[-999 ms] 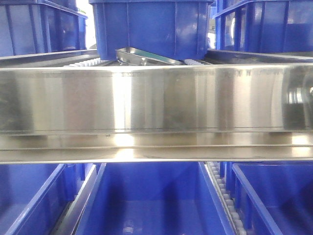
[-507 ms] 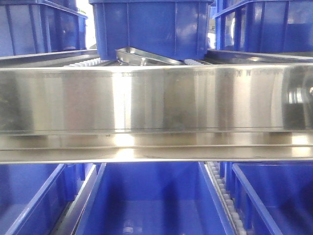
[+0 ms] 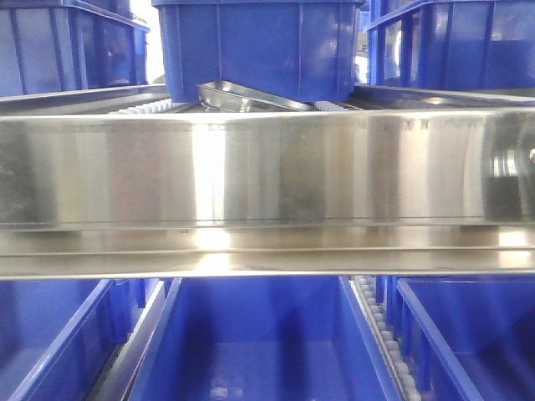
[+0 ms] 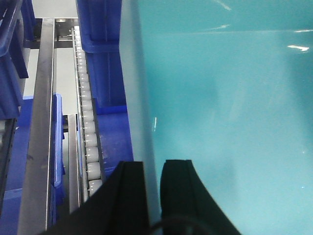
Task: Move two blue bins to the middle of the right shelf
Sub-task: 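Lift the light blue bin and pull it back off the shelf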
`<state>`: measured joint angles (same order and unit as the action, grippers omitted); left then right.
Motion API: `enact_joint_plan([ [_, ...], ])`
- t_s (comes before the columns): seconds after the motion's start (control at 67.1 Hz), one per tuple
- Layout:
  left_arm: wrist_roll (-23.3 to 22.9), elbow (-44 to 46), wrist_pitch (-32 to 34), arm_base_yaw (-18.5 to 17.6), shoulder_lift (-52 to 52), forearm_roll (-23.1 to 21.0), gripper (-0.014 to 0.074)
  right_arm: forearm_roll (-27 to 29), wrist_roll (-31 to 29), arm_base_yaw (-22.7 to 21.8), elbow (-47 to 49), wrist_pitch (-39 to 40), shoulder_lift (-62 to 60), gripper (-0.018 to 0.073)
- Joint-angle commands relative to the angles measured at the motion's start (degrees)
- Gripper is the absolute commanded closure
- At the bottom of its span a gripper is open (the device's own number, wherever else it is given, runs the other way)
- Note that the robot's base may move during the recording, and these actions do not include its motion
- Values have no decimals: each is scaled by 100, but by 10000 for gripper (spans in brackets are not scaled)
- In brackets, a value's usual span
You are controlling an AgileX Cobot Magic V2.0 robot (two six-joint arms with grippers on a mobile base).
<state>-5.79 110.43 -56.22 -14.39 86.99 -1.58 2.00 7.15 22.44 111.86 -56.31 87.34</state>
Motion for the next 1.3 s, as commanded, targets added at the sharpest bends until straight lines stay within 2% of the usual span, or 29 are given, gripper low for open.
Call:
enact_joint_plan([
  [0.0,69,66,323,-32,-97,-110,708,25,-104,-8,66,236,-60,712],
  [1.282,69,66,323,-32,-86,-110,708,25,-104,-8,66,236,-60,712],
])
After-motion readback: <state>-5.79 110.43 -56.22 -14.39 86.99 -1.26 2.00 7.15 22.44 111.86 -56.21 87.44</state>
